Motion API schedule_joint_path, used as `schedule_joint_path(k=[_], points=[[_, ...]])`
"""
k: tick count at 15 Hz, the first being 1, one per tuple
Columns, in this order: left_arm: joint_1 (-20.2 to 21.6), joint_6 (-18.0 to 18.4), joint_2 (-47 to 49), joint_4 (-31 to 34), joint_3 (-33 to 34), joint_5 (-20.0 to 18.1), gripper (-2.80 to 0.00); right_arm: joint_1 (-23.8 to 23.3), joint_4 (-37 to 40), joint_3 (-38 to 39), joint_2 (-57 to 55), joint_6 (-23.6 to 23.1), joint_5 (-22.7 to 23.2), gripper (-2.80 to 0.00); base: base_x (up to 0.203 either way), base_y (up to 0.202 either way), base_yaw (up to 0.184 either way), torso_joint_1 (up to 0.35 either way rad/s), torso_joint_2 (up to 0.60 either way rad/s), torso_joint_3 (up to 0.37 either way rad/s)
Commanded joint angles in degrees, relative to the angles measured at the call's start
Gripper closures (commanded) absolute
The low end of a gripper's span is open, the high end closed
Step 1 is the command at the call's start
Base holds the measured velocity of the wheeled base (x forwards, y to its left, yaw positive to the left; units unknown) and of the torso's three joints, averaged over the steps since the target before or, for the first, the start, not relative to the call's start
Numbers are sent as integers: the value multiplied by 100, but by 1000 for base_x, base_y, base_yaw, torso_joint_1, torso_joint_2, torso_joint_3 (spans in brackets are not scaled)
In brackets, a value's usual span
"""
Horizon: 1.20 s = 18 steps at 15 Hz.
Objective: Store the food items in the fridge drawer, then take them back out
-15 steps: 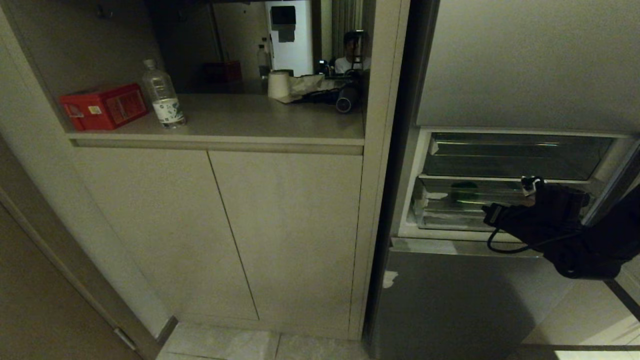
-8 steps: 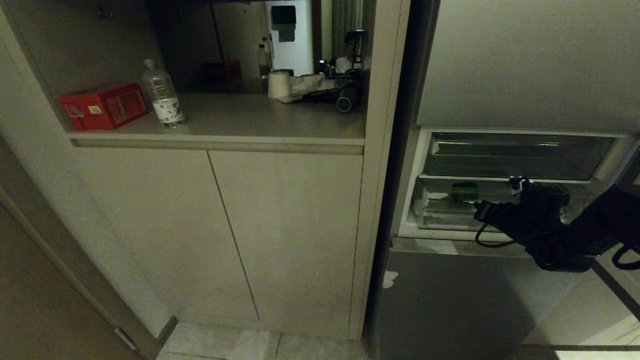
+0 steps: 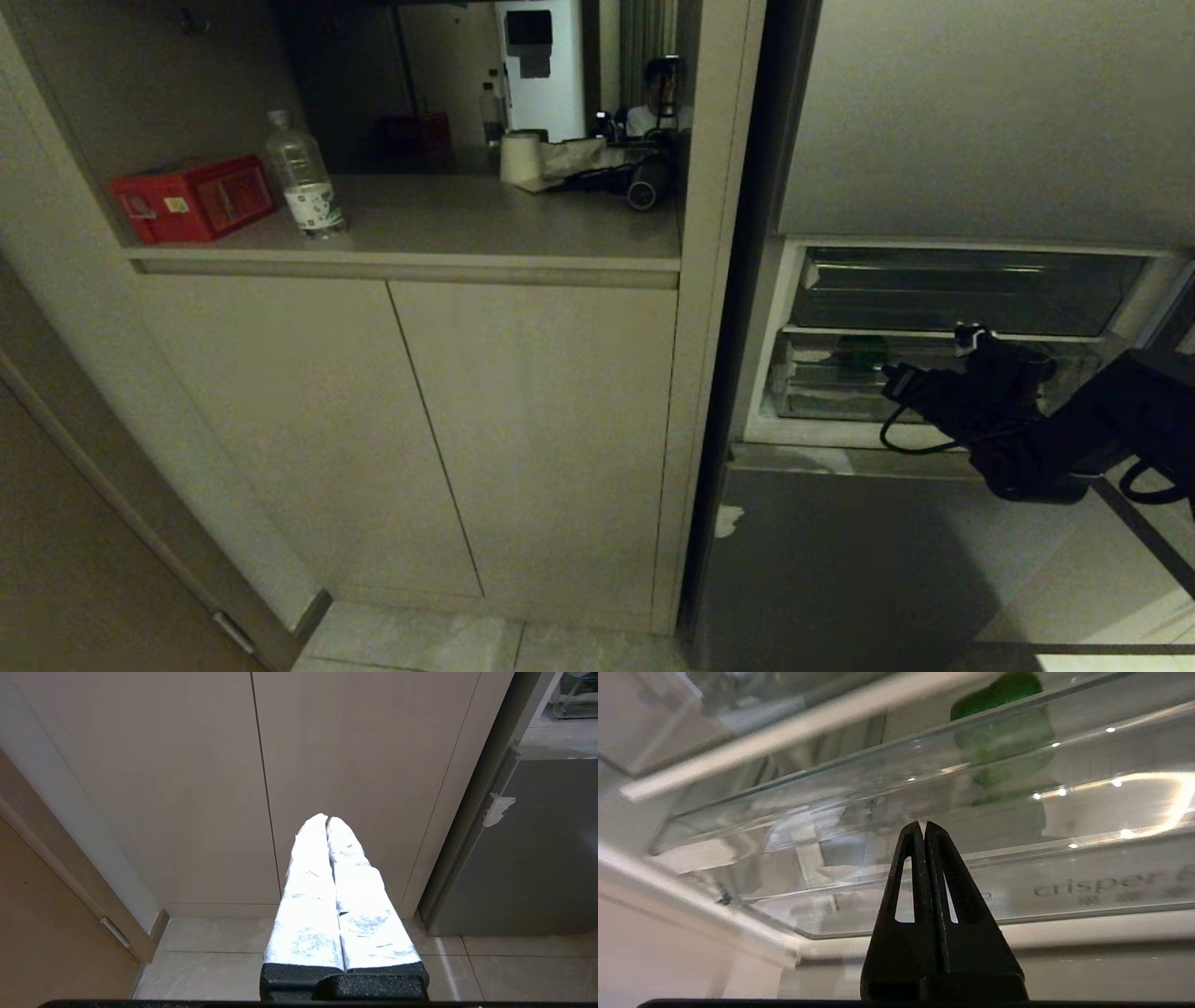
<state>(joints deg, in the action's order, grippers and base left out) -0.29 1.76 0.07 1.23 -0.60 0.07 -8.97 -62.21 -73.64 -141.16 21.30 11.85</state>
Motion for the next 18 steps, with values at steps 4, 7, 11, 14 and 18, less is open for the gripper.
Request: schedule_joint_path(k=[4, 7, 11, 14, 18], points=[[3, 0, 2, 1, 6, 1, 0, -1, -19, 97, 113, 204, -48, 0, 0, 0, 0, 0, 0, 0], [3, 0, 1, 1, -2, 1, 0, -53, 14, 1310, 1251, 193, -65, 0, 0, 0, 0, 0, 0, 0], [-5, 0, 2, 1, -1, 1, 0, -466, 389, 3079, 3510, 43, -182, 0, 0, 0, 0, 0, 0, 0], [3, 0, 1, 1, 0, -4, 0, -1303, 1178, 3888, 5592, -120, -215, 0, 0, 0, 0, 0, 0, 0], [3, 0, 6, 1, -2, 1, 0, -3527, 2317, 4653, 8195, -386, -35, 0, 0, 0, 0, 0, 0, 0]])
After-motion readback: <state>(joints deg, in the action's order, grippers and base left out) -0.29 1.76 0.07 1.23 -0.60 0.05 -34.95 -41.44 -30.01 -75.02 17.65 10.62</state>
